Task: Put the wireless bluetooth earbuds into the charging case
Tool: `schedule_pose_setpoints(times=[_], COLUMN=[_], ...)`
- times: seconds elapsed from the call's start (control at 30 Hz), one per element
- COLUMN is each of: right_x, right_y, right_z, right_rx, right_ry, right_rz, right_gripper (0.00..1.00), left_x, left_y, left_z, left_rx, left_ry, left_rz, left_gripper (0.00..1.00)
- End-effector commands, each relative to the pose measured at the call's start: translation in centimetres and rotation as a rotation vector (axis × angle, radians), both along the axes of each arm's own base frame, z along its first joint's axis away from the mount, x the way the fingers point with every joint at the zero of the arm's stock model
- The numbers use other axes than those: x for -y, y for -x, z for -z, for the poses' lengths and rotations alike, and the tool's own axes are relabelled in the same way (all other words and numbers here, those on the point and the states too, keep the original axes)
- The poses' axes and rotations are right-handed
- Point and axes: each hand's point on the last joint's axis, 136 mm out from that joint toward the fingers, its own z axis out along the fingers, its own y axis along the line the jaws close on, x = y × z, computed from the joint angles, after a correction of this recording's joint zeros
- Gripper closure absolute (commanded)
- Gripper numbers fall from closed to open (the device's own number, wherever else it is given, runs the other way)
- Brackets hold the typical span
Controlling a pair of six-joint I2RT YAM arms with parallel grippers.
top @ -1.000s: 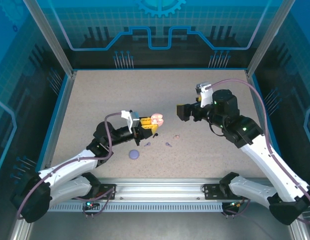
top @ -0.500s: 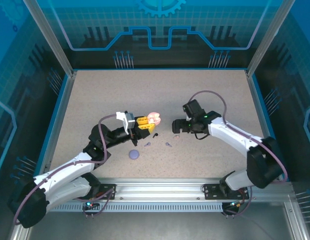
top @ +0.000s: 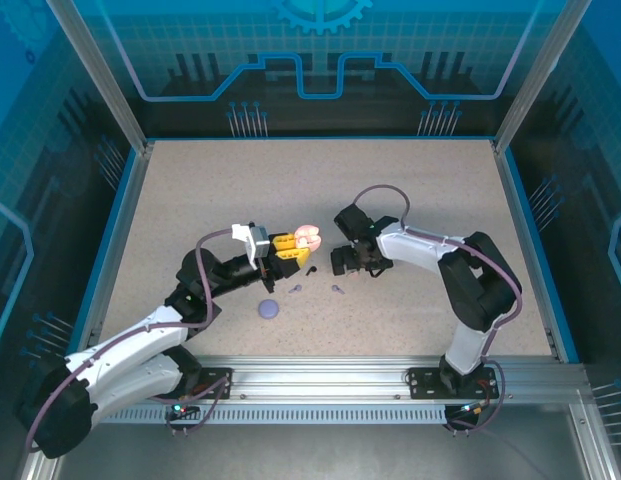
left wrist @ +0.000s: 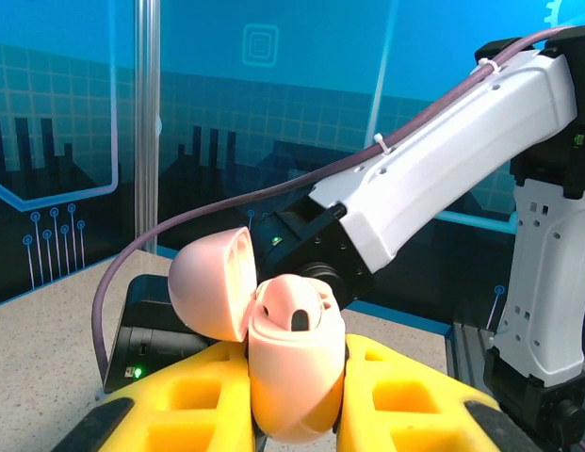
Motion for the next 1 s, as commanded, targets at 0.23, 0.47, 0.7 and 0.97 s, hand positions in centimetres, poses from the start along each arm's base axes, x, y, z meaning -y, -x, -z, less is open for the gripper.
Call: schedule_pose_setpoints(times=[0.23,0.47,0.7,0.97], right_x=[1.5,2.5,3.3,3.2], right_y=[1.7,2.5,3.0,3.7], right_z=[1.3,1.8,1.9,1.8], right_rx=[-0.077,-0.092,-0.099,-0.12], right_ry=[0.096,0.13,0.151,0.116], right_rz=[-0.023,-0.027,-0.026,-0.034], right_gripper=[0.0,0.0,0.0,0.01], left_x=[-0.1,-0.1,-0.1,0.0], left_y=[0.1,0.1,0.1,0.0], left_z=[-0.8,-0.7,-0.7,-0.5], left_rx=[0.041,0.037,0.032,0.025], left_ry=[0.005,0.002,-0.001,-0.004], left_rz=[-0.017,-0.017,-0.016,-0.017], left_gripper=[0.99,0.99,0.99,0.99])
